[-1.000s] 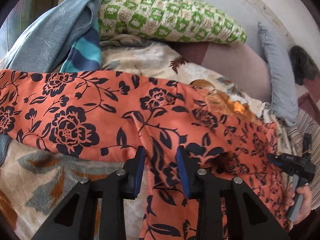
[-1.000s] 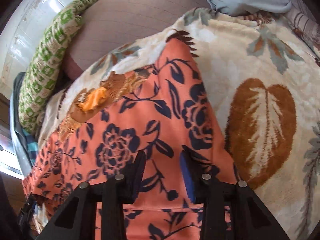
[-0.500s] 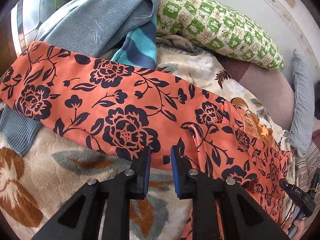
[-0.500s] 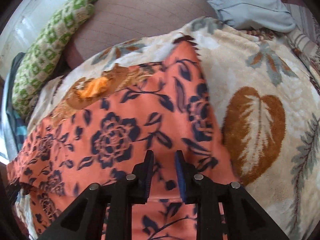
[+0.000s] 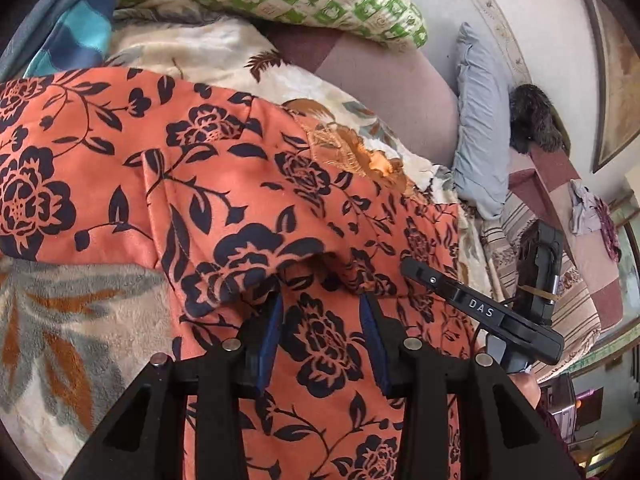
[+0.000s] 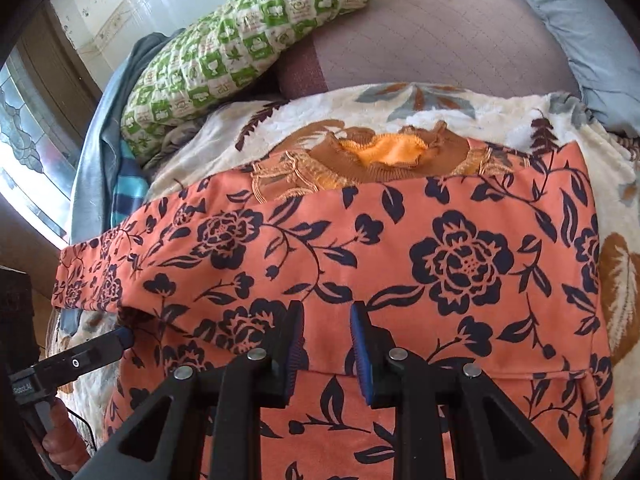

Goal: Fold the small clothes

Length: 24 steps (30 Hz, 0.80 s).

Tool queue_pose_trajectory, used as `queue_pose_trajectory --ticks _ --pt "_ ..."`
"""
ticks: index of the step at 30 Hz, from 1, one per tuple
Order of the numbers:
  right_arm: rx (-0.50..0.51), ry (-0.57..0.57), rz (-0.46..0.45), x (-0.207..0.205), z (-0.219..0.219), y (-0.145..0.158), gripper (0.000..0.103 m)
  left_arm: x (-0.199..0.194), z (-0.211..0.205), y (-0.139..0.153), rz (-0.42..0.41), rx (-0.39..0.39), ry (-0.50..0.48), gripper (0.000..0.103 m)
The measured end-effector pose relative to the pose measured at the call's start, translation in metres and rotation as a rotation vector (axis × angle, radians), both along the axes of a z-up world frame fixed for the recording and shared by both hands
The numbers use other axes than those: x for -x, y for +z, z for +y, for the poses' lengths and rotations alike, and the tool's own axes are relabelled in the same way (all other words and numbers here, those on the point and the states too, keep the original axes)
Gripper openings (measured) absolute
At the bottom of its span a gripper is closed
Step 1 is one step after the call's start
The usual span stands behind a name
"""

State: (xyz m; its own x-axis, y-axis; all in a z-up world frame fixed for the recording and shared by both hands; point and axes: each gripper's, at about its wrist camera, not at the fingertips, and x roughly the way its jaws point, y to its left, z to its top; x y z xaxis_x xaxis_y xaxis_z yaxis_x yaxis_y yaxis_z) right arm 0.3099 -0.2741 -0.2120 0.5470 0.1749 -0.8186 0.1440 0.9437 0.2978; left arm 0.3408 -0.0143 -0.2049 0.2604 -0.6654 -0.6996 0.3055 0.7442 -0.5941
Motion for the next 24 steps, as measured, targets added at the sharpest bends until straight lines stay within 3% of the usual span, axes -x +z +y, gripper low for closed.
queue_pose_trajectory --ticks 2,5,8,12,14,16,20,23,24 --pt "0.011 -0.026 0.022 -0.001 -0.005 -0.013 0.027 -0.006 0.006 -0.005 0.005 -0.038 0.053 0.040" --pt "-0.003 -0.033 -0.013 0.003 -0.008 -0.021 0.027 -0.021 0.028 -0.010 0.014 0.023 0.167 0.041" --pt "0.108 0.008 -0.044 0.006 0.006 -0.021 0.030 -0.025 0.052 -0.002 -0.052 0.020 0.307 0.054" --pt "0.221 0.022 -0.086 0.012 0.021 -0.021 0.032 -0.025 0.077 0.011 -0.104 0.008 0.412 0.055" --pt "0.194 0.017 -0.060 0.010 0.020 -0.013 0.033 -0.024 0.089 0.018 -0.132 -0.010 0.463 0.057" --pt "0.116 0.033 -0.090 0.008 0.022 0.005 0.034 -0.024 0.102 0.021 -0.136 -0.039 0.527 0.057" --pt "0.107 0.139 -0.150 -0.010 0.061 0.041 0.034 -0.021 0.130 0.025 -0.131 -0.137 0.652 0.057" --pt "0.067 0.212 -0.123 -0.035 0.101 0.039 0.038 -0.017 0.158 0.024 -0.090 -0.203 0.753 0.057" --pt "0.075 0.234 -0.108 -0.041 0.116 0.035 0.045 -0.015 0.169 0.023 -0.074 -0.223 0.788 0.058"
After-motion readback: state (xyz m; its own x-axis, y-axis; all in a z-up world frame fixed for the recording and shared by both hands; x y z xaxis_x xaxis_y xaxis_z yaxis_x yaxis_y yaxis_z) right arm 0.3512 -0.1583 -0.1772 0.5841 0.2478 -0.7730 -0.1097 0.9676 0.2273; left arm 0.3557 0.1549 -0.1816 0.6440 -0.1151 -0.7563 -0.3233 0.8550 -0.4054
